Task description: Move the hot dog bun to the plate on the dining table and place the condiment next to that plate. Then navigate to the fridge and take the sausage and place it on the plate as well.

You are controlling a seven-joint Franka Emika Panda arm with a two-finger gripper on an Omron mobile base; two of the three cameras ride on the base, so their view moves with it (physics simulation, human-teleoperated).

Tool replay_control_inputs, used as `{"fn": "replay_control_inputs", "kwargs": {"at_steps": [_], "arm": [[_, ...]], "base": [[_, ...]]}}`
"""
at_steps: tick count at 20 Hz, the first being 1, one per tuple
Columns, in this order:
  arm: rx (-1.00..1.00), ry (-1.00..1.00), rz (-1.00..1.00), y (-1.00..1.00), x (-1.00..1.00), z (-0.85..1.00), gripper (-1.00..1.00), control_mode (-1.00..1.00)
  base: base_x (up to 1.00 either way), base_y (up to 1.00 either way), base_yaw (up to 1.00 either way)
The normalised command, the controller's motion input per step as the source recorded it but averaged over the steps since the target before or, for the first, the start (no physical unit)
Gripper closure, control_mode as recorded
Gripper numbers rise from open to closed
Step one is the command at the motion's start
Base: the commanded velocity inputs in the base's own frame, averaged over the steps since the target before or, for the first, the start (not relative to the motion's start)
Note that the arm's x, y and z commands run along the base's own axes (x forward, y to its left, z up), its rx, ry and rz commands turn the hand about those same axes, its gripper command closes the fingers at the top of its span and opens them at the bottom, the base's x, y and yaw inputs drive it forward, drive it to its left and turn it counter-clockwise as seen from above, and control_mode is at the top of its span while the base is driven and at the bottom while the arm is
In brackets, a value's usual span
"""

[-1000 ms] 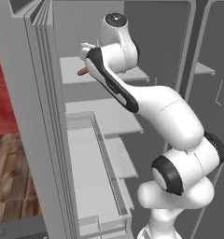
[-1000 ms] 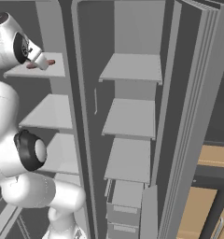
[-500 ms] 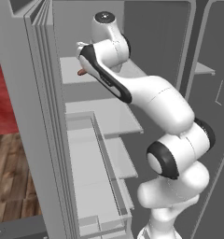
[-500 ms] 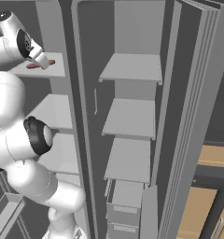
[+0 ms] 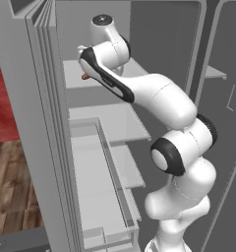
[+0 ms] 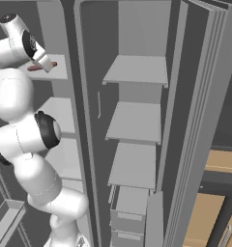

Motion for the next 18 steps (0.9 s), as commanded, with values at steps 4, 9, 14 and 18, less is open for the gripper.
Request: {"fn": "replay_control_inputs", "kwargs": {"at_steps": [4, 9, 14, 18], "arm": [[0.0, 0.01, -0.06, 0.13, 0.34, -0.01, -1.0, -1.0], [0.0, 0.05, -0.05, 0.14, 0.27, -0.03, -1.0, -1.0], [0.0, 0.04, -0.05, 0.07, 0.27, -0.07, -1.0, -1.0], [0.0, 0.03, -0.05, 0.1, 0.31, -0.01, -1.0, -1.0]], "base": [[0.0, 0.0, 0.0], [0.0, 0.0, 0.0], [0.0, 0.0, 0.0], [0.0, 0.0, 0.0]]}}
